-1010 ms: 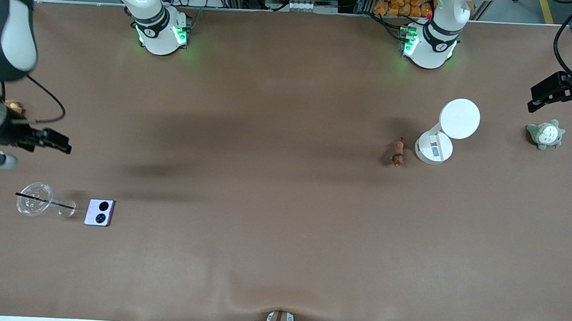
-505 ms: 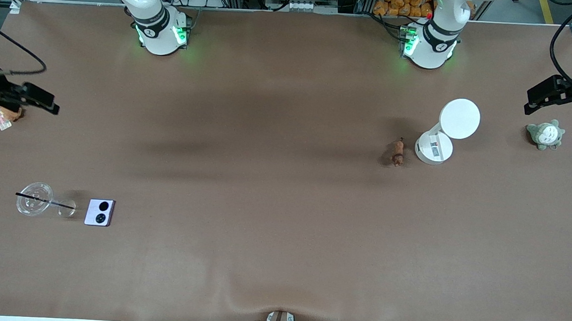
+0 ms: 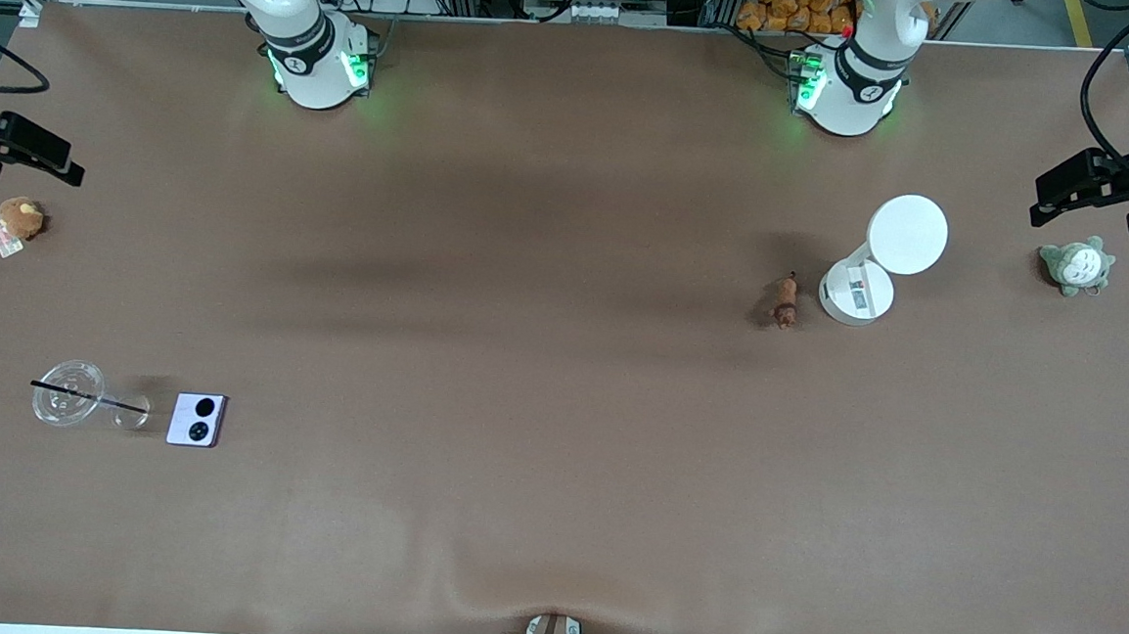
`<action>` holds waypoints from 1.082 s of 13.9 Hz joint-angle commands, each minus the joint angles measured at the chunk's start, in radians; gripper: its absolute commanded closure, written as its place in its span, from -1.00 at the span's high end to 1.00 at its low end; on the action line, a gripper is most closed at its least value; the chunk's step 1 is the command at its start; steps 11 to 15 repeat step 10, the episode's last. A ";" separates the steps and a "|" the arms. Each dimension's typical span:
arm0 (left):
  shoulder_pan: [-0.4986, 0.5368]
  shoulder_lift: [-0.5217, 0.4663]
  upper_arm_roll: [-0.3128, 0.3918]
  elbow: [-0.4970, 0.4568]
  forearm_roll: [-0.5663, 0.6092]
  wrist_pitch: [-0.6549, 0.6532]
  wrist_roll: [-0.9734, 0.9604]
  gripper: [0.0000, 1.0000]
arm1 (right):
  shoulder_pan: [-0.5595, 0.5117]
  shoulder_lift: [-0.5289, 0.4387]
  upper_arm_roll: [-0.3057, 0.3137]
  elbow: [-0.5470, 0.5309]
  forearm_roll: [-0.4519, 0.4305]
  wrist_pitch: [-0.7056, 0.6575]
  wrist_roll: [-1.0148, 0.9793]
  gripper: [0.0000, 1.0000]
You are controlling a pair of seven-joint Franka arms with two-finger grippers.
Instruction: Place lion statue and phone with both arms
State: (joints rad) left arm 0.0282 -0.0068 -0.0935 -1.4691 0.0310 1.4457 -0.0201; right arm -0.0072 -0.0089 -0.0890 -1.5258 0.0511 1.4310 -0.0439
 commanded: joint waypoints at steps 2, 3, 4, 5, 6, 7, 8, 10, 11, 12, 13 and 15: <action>0.006 0.005 -0.006 0.018 -0.005 -0.018 -0.014 1.00 | -0.019 -0.031 0.015 -0.001 -0.020 -0.010 0.004 1.00; 0.006 0.004 -0.006 0.015 -0.005 -0.018 -0.015 1.00 | -0.019 -0.031 0.015 -0.001 -0.020 -0.009 0.004 1.00; 0.003 0.004 -0.008 0.015 -0.005 -0.024 -0.017 1.00 | -0.019 -0.031 0.015 -0.001 -0.020 -0.007 0.004 1.00; 0.001 0.004 -0.012 0.015 -0.005 -0.028 -0.023 1.00 | -0.017 -0.031 0.015 -0.001 -0.020 -0.007 0.004 1.00; 0.002 0.004 -0.020 0.016 -0.005 -0.030 -0.026 1.00 | -0.019 -0.031 0.015 -0.001 -0.020 -0.009 0.004 1.00; 0.003 0.005 -0.020 0.019 -0.005 -0.030 -0.023 1.00 | -0.019 -0.031 0.015 -0.001 -0.020 -0.009 0.001 1.00; 0.003 0.005 -0.020 0.019 -0.006 -0.030 -0.021 1.00 | -0.019 -0.031 0.014 -0.001 -0.020 -0.014 0.001 1.00; 0.002 0.004 -0.035 0.016 -0.003 -0.036 -0.027 1.00 | -0.020 -0.039 0.009 -0.001 -0.020 -0.017 0.001 1.00; 0.002 0.004 -0.035 0.016 -0.003 -0.036 -0.027 1.00 | -0.020 -0.039 0.009 -0.001 -0.020 -0.017 0.001 1.00; 0.002 0.004 -0.035 0.016 -0.003 -0.036 -0.027 1.00 | -0.020 -0.039 0.009 -0.001 -0.020 -0.017 0.001 1.00; 0.002 0.004 -0.035 0.016 -0.003 -0.036 -0.027 1.00 | -0.020 -0.039 0.009 -0.001 -0.020 -0.017 0.001 1.00; 0.002 0.004 -0.035 0.016 -0.003 -0.036 -0.027 1.00 | -0.020 -0.039 0.009 -0.001 -0.020 -0.017 0.001 1.00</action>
